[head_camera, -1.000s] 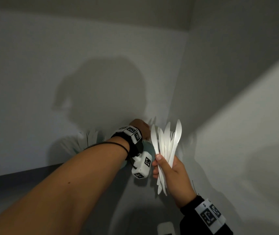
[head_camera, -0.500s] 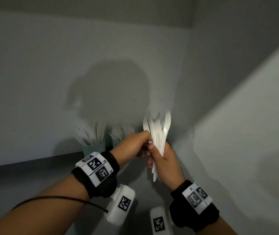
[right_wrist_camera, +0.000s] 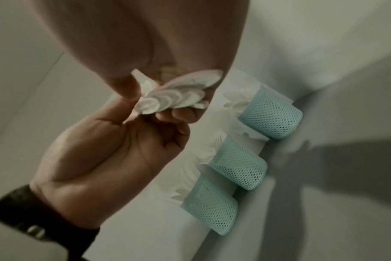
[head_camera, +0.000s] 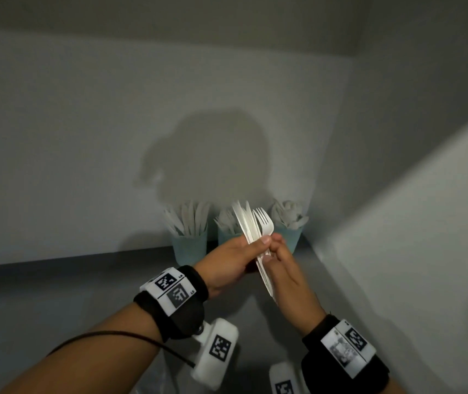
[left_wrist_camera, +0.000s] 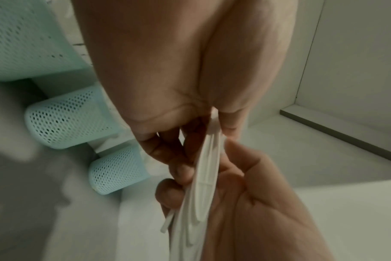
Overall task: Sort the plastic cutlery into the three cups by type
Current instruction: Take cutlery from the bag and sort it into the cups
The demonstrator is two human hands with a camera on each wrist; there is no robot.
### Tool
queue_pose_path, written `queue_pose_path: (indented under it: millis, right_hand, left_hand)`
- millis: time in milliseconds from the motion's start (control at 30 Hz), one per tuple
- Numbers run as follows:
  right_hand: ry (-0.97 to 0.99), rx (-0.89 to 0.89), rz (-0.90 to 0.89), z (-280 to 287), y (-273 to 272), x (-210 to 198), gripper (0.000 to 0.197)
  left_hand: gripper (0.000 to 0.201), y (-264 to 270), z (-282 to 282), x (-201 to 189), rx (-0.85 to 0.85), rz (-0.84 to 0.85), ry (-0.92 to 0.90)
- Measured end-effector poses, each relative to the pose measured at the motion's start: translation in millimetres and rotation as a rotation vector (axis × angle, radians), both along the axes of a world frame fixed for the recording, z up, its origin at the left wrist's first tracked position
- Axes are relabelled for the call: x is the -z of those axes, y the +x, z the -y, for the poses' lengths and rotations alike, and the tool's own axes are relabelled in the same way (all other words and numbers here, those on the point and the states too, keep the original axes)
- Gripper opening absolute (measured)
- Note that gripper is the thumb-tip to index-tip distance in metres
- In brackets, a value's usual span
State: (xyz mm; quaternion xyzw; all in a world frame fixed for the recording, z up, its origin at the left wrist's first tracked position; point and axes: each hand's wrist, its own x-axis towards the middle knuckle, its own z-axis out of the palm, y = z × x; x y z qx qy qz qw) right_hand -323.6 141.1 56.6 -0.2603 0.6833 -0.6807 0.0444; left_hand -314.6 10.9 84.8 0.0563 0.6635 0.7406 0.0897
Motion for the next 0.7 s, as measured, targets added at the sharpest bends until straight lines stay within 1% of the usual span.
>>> queue_pose_path:
  millis: [133, 233, 300, 400, 500, 600, 633, 700]
  right_hand:
    - [-0.028, 0.085, 0.002, 0.2, -4.0, 4.1, 0.021]
    - [-0.06, 0.124, 0.072, 2.7, -8.4, 8.8, 0.014]
    - [-0.087, 0.137, 0.096, 6.2, -8.4, 10.0, 0.014]
    - [-0.11, 0.14, 0.093, 11.0, -5.9, 10.2, 0.015]
    - [-0.086, 0.132, 0.092, 15.3, -4.6, 14.0, 0.015]
    - [-0.039, 0.12, 0.112, 21.6, -4.1, 19.7, 0.019]
    - [-0.025, 0.111, 0.117, 24.0, -4.0, 20.5, 0.02]
    - [-0.023, 0.082, 0.136, 30.2, -3.2, 22.0, 0.019]
  left_hand:
    - [0.038, 3.9, 7.2, -0.4, -0.002, -0.003, -0.019]
    - [0.037, 6.4, 11.3, 0.8, 0.001, 0.006, -0.067]
    - [0.036, 9.3, 13.3, 1.4, 0.041, 0.004, -0.136]
    - [0.031, 12.2, 19.8, 3.1, 0.072, 0.02, -0.17]
    - [0.037, 11.0, 31.5, 11.1, 0.042, 0.057, -0.16]
    - [0.037, 13.4, 41.3, 19.0, -0.02, 0.101, -0.067]
    - [0.036, 13.9, 44.8, 21.4, -0.038, 0.105, -0.062]
    - [0.033, 15.7, 52.6, 26.1, -0.074, 0.082, -0.126]
